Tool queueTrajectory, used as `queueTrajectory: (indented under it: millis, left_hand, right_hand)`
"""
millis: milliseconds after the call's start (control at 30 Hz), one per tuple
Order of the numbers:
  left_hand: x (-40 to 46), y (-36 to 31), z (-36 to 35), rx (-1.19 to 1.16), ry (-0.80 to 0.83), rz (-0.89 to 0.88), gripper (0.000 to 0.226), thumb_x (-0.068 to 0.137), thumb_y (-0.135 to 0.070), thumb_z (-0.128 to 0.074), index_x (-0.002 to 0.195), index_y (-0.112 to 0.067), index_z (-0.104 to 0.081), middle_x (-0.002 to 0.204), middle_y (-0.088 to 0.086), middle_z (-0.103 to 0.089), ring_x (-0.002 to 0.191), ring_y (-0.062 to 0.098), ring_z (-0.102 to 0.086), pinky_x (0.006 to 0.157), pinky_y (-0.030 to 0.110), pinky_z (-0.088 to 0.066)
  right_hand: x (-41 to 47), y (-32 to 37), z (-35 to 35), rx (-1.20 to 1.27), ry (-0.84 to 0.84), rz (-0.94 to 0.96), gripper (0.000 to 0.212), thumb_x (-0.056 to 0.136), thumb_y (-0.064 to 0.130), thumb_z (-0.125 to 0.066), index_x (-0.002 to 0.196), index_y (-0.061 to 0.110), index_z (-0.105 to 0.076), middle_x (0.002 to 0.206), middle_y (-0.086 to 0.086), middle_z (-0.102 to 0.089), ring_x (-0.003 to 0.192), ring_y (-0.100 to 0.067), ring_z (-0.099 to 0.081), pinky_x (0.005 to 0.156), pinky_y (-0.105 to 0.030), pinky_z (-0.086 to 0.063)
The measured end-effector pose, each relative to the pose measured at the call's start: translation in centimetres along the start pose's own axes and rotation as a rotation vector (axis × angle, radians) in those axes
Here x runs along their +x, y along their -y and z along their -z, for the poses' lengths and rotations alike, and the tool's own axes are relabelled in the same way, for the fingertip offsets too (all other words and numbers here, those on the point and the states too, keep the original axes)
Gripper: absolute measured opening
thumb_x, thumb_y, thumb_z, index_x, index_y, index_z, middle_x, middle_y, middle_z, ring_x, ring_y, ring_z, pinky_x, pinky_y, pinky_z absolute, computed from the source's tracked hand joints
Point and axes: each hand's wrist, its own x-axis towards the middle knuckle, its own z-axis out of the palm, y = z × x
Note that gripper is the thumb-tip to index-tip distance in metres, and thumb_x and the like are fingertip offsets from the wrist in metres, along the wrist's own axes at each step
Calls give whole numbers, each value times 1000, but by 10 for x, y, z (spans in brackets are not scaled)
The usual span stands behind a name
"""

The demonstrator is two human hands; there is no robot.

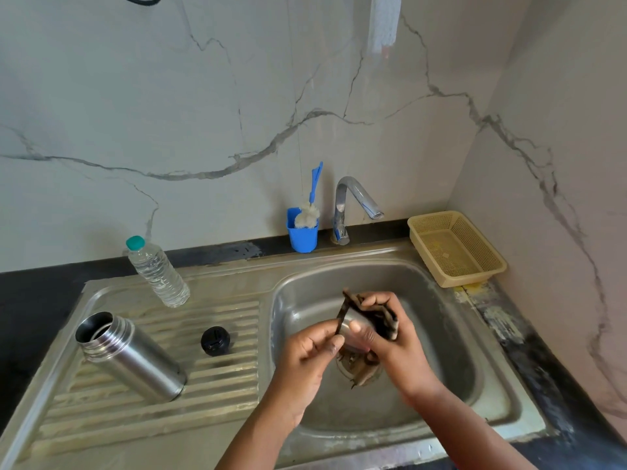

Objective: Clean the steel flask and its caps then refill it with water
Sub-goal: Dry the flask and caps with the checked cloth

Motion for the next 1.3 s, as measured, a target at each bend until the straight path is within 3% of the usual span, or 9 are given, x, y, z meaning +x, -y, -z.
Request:
queueTrajectory:
  millis: [267, 400, 500, 633, 767, 900, 1000, 1200, 1300]
  left_hand:
    - [1, 32, -3, 833, -44, -603, 38, 93, -4, -52, 127, -15, -64, 104, -6, -70, 98, 11, -67, 88, 28, -55]
    - [4, 42, 6, 1370, -44, -747, 38, 85, -4, -48, 114, -6, -72, 88, 1, -67, 92, 15, -59, 107, 38, -44]
    - [4, 38, 8, 1363, 15, -722, 43, 81, -3, -44, 112, -9, -73, 86, -1, -68, 85, 14, -64, 101, 35, -51]
    - [3, 25, 1, 692, -58, -340, 38, 93, -3, -53, 126, -17, -66, 108, -2, -73, 98, 4, -68, 88, 27, -56]
    - [0, 34, -3, 1192, 71, -661, 35, 90, -8, -50, 120, -13, -67, 94, 1, -69, 89, 16, -66, 93, 36, -54]
    - [1, 38, -6, 1572, 124, -745, 41, 85, -7, -43, 114, -10, -73, 82, -2, -65, 83, 15, -65, 102, 36, -50]
    - [1, 43, 0, 1402, 87, -624, 40, 82, -4, -43, 109, -17, -70, 88, -3, -64, 89, 13, -61, 100, 29, -48]
    - [3, 28, 15, 263, -462, 247, 28, 104, -26, -46, 87, -6, -54, 87, 6, -50, 74, 14, -57, 81, 39, -49]
    - [0, 31, 25, 306, -371, 280, 43, 89, -48, -63, 92, -6, -54, 106, -1, -39, 85, -1, -53, 81, 23, -49]
  right_hand:
    - [-6, -5, -9, 692, -58, -506, 59, 85, 28, -75, 127, -9, -56, 124, -35, -59, 118, -45, -57, 106, -52, -44]
    - [-8, -11, -8, 661, -183, -539, 38, 91, 11, -61, 125, -6, -57, 118, -28, -66, 106, -37, -68, 84, -43, -58]
    - [-11, -16, -8, 630, -240, -558, 42, 87, 8, -62, 125, -7, -55, 110, -26, -69, 96, -34, -71, 75, -41, -59]
    - [-14, -15, -12, 710, -210, -576, 47, 91, 23, -63, 124, -10, -57, 117, -32, -64, 103, -40, -66, 89, -46, -56]
    - [-16, -14, -16, 840, -196, -688, 59, 96, 42, -52, 123, -9, -62, 120, -29, -63, 110, -39, -62, 107, -48, -44]
    - [-15, -15, -19, 764, -332, -741, 53, 97, 40, -49, 124, -5, -62, 112, -24, -69, 95, -31, -70, 86, -41, -56]
    - [-15, -20, -20, 565, -434, -690, 35, 97, 20, -57, 126, 1, -54, 115, -30, -66, 99, -38, -67, 88, -50, -55]
    - [-12, -16, -1, 401, -473, -649, 32, 92, 1, -47, 123, 9, -46, 111, -27, -66, 98, -44, -66, 75, -47, -57]
    - [-11, -14, 3, 345, -372, -614, 32, 92, 1, -45, 123, 9, -53, 108, -25, -70, 96, -42, -69, 68, -42, -58]
